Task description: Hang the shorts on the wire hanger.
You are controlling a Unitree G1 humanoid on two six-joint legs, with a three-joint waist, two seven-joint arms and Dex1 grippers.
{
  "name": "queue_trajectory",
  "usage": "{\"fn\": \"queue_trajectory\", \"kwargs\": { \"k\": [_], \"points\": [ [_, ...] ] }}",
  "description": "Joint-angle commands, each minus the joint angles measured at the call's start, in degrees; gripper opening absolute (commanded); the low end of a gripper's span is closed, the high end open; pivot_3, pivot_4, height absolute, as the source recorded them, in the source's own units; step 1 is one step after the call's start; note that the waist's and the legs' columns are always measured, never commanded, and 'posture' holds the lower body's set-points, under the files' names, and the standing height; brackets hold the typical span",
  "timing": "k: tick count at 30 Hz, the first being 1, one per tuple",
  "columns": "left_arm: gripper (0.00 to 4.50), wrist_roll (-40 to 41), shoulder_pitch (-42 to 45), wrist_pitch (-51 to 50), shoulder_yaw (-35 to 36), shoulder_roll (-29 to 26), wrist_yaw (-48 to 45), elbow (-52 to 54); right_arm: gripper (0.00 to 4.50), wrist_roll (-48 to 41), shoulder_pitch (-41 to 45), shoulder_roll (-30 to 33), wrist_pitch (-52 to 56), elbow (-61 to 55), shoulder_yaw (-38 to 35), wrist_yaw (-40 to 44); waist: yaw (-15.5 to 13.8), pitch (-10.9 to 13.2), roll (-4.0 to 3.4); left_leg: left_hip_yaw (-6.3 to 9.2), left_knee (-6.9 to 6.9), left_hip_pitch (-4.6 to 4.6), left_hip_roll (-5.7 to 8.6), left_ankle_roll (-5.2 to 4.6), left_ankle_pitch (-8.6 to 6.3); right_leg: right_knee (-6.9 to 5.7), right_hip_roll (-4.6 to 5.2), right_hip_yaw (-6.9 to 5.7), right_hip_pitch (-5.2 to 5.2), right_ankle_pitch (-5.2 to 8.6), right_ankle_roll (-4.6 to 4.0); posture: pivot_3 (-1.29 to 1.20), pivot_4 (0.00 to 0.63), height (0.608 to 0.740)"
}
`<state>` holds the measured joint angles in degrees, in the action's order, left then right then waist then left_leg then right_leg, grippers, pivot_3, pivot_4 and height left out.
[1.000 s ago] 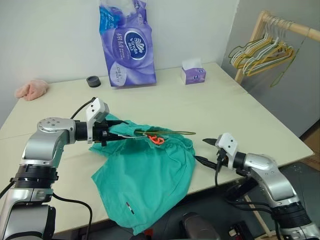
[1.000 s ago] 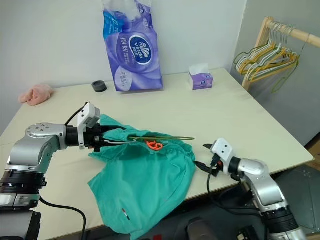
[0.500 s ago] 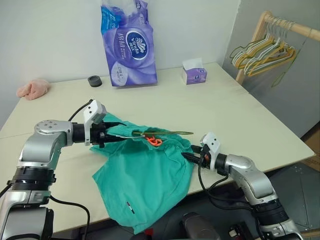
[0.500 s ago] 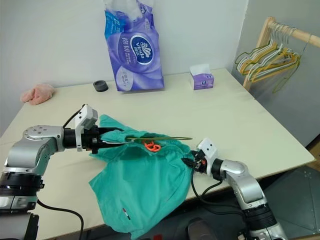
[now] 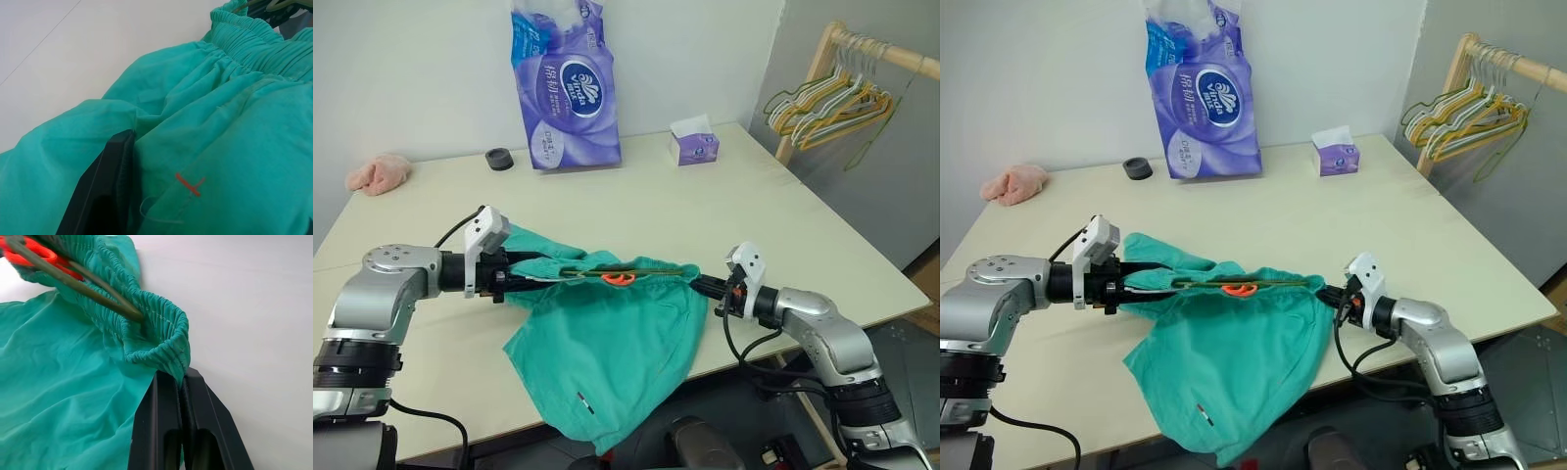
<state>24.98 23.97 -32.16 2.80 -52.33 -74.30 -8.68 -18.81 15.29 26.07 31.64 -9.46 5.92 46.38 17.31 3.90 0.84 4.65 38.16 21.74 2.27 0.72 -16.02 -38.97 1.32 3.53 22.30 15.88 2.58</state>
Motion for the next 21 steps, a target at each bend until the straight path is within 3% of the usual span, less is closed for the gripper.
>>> {"fn": "queue_trajectory", "kwargs": {
  "k": [1, 10, 16, 21],
  "points": [
    [2.09, 0.3, 1.5, -0.5, 2.1, -1.0, 0.6, -1.0, 0.0, 0.5, -0.2, 1.8, -3.6, -3.8, 0.9, 2.2, 0.0, 0.0, 0.0, 0.0, 0.0, 0.0, 0.0, 0.0, 0.0, 0.0, 0.0, 0.0, 0.0, 0.0, 0.0, -0.3, 0.023, 0.74],
    [2.09, -3.0, 1.1, 0.4, 0.0, -1.8, 0.7, -3.2, 0.0, 3.1, 0.7, 7.3, -9.4, -7.0, 3.6, 6.9, 0.0, 0.0, 0.01, 0.0, 0.01, 0.0, 0.0, 0.0, 0.0, 0.01, 0.0, -0.01, 0.0, 0.0, 0.0, -0.31, 0.028, 0.74],
    [2.09, -4.9, 1.4, 0.9, -1.6, -1.6, 0.1, -3.9, 0.0, 5.8, 8.5, 11.8, -14.0, -3.7, 5.4, 12.4, 0.2, 0.0, 0.0, -0.02, 0.01, 0.0, 0.0, 0.0, 0.0, 0.01, 0.0, 0.0, 0.0, 0.0, 0.01, -0.32, 0.03, 0.74],
    [2.09, -5.9, 1.9, 0.7, -3.3, 0.1, 0.5, -3.1, 0.0, 7.5, 17.1, 9.3, -8.9, -4.3, 10.9, 13.2, 0.4, 0.0, 0.0, 0.0, 0.01, 0.0, -0.02, 0.0, 0.0, 0.0, 0.0, -0.01, 0.0, 0.0, 0.0, -0.33, 0.03, 0.74]
  ]
}}
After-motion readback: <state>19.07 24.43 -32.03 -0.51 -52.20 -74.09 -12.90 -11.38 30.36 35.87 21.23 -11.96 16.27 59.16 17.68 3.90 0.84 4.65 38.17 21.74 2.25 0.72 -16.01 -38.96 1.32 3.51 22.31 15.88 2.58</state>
